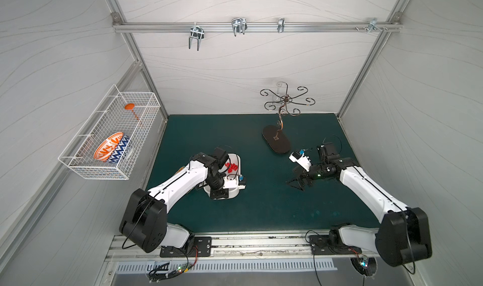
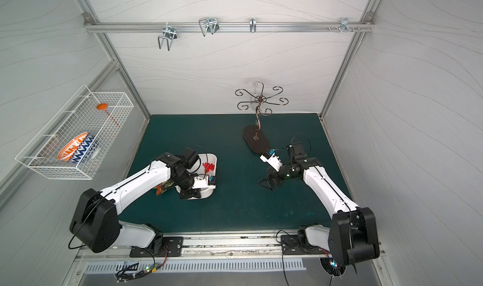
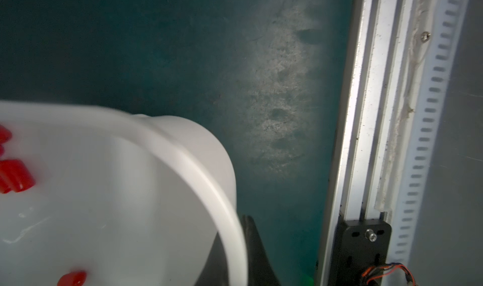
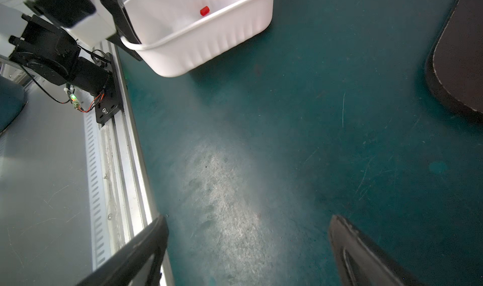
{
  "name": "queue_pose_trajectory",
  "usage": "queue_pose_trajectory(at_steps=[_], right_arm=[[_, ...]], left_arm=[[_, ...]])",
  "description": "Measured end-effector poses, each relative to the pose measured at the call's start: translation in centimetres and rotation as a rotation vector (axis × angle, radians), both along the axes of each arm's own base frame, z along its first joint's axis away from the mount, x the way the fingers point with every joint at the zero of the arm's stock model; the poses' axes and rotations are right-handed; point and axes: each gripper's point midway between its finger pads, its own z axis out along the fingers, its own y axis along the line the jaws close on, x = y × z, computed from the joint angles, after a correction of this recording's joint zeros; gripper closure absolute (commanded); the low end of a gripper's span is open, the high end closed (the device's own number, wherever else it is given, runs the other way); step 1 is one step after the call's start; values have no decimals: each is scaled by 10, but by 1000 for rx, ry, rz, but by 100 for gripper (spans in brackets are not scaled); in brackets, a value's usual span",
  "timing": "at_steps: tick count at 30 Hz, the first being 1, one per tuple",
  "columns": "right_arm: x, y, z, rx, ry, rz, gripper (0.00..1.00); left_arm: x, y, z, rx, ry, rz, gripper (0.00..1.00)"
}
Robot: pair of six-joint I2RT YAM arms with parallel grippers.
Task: Take the screw protection sleeves out of the storage box
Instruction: Adjust the storage box at the center of the board.
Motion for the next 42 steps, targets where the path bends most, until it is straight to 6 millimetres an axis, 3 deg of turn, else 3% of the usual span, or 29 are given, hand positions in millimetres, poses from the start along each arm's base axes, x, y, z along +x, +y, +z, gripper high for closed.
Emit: queue_pose_trajectory(at_steps=[3, 6, 10, 16, 21, 25, 29, 35, 42], right_arm=[[0, 0, -2, 0, 8, 1, 1], [0, 1, -4, -2, 17, 2, 1], [0, 1, -4, -2, 19, 2, 1], [0, 1, -5, -2, 20, 1, 1], [0, 1, -5, -2, 20, 1, 1], [0, 1, -4, -1, 20, 2, 1], [0, 1, -3, 5, 21, 4, 1], [-3, 4, 1, 17, 13, 16, 1], [-5, 6, 7, 29, -7, 25, 1]], left_arm=[[-5, -1, -18, 22, -23, -11, 100], [-4, -6, -23, 19, -34, 2, 96], [3, -12, -26, 12, -52, 19, 81], [-2, -10, -33, 36, -7, 51, 66], [-8, -10, -22, 33, 36, 68, 42], [2, -14, 10, -34, 22, 109, 41], [27, -2, 33, -40, -70, 147, 45], [51, 26, 14, 146, -145, 65, 47], [93, 37, -3, 267, -173, -15, 47]])
